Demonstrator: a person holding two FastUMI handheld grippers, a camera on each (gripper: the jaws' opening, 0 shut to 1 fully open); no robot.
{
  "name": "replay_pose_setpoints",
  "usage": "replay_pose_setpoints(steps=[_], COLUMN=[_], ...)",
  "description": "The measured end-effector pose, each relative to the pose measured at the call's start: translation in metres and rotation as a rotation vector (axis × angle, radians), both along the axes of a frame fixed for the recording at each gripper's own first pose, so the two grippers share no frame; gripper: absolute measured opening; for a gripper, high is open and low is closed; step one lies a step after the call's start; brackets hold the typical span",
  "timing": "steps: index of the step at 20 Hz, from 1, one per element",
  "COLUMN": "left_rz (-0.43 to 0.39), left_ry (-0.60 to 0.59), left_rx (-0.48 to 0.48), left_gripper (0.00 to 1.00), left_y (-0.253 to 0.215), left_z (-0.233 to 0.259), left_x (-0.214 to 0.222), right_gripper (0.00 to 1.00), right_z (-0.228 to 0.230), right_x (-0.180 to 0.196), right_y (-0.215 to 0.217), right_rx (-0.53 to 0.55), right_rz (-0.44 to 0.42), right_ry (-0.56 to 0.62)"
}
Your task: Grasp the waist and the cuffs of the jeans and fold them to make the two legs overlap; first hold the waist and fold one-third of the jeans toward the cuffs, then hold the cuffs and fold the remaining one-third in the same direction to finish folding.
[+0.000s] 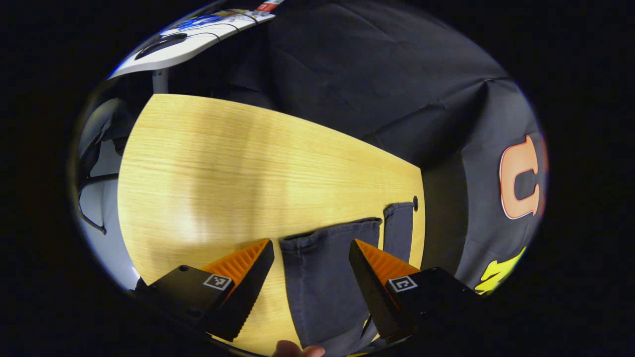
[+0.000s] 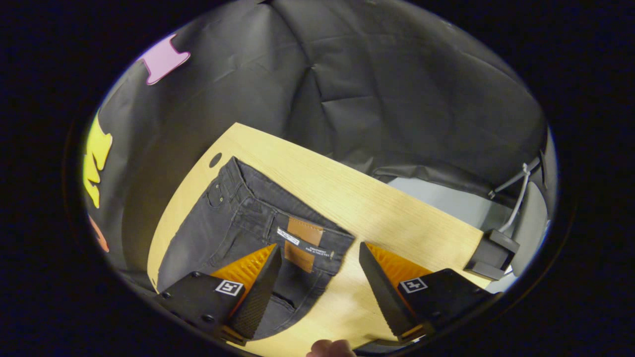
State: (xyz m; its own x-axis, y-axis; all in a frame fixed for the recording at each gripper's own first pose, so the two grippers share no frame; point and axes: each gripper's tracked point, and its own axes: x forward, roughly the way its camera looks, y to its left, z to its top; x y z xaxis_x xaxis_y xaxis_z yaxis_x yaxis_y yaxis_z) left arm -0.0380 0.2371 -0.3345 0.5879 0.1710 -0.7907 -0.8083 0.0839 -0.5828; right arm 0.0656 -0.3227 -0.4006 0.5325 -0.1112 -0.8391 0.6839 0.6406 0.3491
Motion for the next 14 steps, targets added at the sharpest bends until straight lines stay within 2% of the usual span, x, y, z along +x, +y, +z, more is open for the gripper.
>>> replay_pose_setpoints(steps=[5,8,9,10,11,12,14], left_rz=[-0.059,-0.069,-0.077,-0.084,-0.084,-0.086,-0.092], left_ry=[0.028,0.069,0.078,0.090,0.100,0.097,0.105], left_rx=[0.048,0.070,0.075,0.082,0.085,0.086,0.080], left_gripper=[0.97,0.90,0.77,0.70,0.71,0.55,0.42], left_y=[-0.001,-0.001,-0.001,0.000,-0.001,-0.001,-0.003], left_z=[-0.006,-0.014,-0.014,-0.016,-0.018,-0.019,-0.023], left_x=[0.021,0.025,0.027,0.027,0.027,0.029,0.031], right_gripper=[0.99,0.99,0.99,0.99,0.94,0.99,0.92], right_z=[-0.006,-0.011,-0.013,-0.014,-0.013,-0.015,-0.014], right_x=[0.008,0.006,0.005,0.005,0.005,0.006,0.005], right_y=[0.003,0.006,0.006,0.008,0.008,0.008,0.005], right_rx=[-0.073,-0.183,-0.224,-0.258,-0.272,-0.261,-0.243], right_rz=[0.022,0.101,0.138,0.164,0.165,0.147,0.105], right_ry=[0.045,0.110,0.130,0.137,0.131,0.123,0.118])
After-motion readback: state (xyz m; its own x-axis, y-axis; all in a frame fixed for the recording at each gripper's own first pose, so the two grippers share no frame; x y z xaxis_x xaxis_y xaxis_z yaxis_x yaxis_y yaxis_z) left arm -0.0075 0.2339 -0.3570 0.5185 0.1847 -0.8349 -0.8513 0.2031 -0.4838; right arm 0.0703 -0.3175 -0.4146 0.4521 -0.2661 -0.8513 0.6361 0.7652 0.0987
